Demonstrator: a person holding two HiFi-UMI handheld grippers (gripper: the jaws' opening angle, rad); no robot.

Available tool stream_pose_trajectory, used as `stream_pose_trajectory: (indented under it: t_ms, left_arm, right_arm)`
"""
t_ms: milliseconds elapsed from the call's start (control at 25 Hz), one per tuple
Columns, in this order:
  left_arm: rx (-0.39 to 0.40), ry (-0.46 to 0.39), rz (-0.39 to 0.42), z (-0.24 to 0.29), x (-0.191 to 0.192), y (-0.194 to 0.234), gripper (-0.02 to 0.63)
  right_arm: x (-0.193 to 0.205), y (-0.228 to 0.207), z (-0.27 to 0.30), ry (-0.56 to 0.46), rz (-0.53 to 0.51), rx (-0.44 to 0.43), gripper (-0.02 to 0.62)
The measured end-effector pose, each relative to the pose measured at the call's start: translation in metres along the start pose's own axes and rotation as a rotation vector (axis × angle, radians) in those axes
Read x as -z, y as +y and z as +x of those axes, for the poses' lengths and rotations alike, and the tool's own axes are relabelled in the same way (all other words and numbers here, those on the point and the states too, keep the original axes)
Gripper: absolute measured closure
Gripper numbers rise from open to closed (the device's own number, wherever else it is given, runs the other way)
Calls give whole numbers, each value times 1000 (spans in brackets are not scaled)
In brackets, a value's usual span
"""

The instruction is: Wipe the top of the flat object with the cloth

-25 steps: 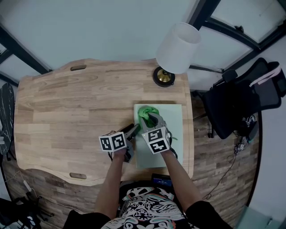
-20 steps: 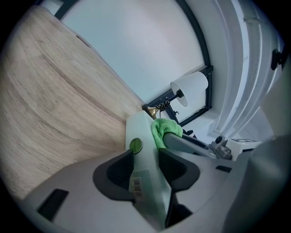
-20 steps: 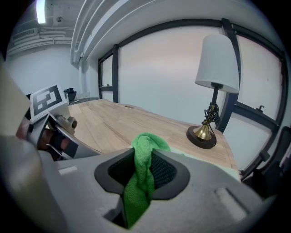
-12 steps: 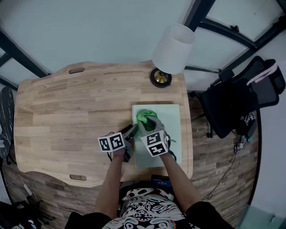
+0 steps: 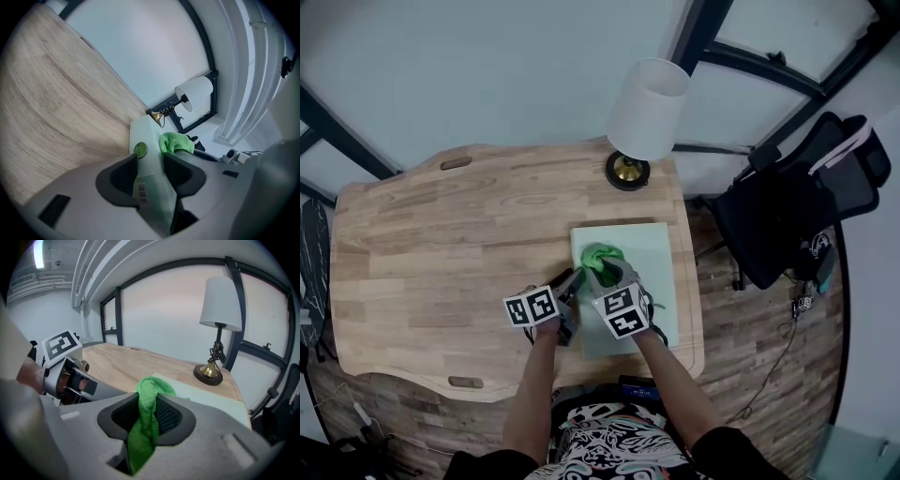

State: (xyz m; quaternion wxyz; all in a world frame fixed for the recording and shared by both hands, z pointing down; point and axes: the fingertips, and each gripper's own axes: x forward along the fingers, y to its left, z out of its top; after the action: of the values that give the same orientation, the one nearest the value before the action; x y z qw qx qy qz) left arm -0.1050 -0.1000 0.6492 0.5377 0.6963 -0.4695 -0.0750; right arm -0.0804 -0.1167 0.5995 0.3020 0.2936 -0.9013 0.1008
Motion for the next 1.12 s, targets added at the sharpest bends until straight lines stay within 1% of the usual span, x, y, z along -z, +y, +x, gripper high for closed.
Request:
stream_pose_trajectory:
  t_ms: [280, 720, 920, 1120]
  left_arm:
    - [3, 2, -2, 0, 0, 0, 430]
    - [6, 1, 1, 1, -1, 1, 430]
    - [8, 2, 0, 1, -2, 3, 430]
    - [10, 2, 0, 2, -3, 2, 430]
  right_arm:
    - [5, 5, -6, 1, 24, 4, 502]
    - [13, 14, -15, 1, 55, -16, 502]
    - [18, 20, -20, 1, 63, -32, 502]
    - [26, 29, -29, 0, 63, -67, 502]
